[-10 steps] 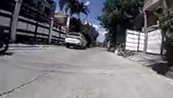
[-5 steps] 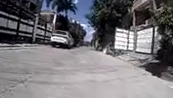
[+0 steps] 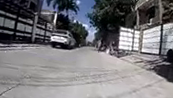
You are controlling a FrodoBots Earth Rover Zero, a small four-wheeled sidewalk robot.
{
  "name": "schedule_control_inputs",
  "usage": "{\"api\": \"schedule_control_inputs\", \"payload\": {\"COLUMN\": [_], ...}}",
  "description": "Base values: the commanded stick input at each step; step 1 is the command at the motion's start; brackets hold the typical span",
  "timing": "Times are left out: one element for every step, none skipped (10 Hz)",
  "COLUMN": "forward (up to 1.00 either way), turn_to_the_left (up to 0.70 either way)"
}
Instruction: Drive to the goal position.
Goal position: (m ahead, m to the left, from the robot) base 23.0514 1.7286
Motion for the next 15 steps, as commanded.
{"api": "schedule_control_inputs", "payload": {"forward": [1.0,1.0,1.0,1.0,1.0,1.0,1.0,1.0,1.0,1.0,1.0,1.0,1.0,1.0,1.0], "turn_to_the_left": [-0.34,-0.4,-0.4,-0.36,-0.17,0.0,0.01,0.01,0.0,0.0,0.0,0.0,0.0,0.0,0.0]}}
